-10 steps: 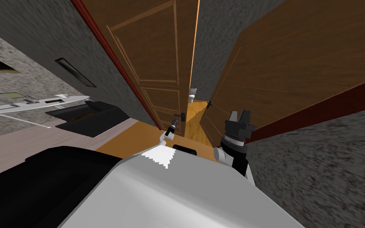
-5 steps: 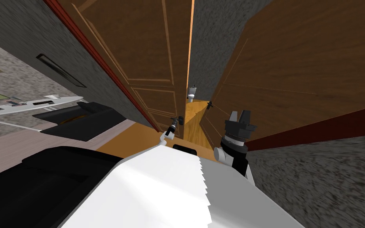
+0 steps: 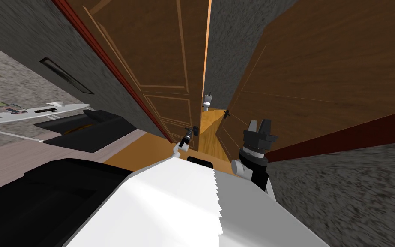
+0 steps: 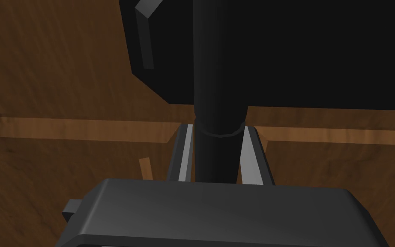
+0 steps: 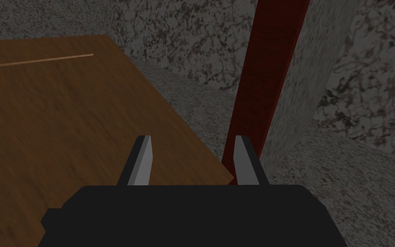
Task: Push the door open
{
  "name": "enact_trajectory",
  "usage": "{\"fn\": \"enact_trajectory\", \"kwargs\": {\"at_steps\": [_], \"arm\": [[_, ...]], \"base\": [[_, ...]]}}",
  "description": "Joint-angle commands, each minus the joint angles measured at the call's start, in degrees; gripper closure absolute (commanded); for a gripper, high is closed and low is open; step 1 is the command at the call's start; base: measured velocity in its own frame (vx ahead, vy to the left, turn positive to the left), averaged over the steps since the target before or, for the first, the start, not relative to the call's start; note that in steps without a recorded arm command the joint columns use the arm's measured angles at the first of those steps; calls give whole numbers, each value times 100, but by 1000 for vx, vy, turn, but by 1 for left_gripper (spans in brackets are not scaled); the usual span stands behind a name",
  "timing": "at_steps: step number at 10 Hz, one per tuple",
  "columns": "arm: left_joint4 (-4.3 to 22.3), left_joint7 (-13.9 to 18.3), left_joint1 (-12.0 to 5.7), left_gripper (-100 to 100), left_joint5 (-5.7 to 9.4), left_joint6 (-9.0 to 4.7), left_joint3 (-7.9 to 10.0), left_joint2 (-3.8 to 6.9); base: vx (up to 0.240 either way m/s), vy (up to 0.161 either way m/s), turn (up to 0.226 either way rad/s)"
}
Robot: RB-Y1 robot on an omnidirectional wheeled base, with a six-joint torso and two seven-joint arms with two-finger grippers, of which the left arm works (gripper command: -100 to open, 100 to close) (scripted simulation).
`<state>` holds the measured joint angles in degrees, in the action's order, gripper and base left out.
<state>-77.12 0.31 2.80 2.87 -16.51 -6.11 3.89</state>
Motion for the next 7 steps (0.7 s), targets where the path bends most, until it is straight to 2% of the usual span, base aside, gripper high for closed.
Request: {"fn": "enact_trajectory", "kwargs": {"at_steps": [1,7], "arm": [[-12,-3,-7,100,-1,-10,1,0],[78,-46,-67,100,43,18,308,38]], "base": [[0,0,0],[163,-56,42]]}}
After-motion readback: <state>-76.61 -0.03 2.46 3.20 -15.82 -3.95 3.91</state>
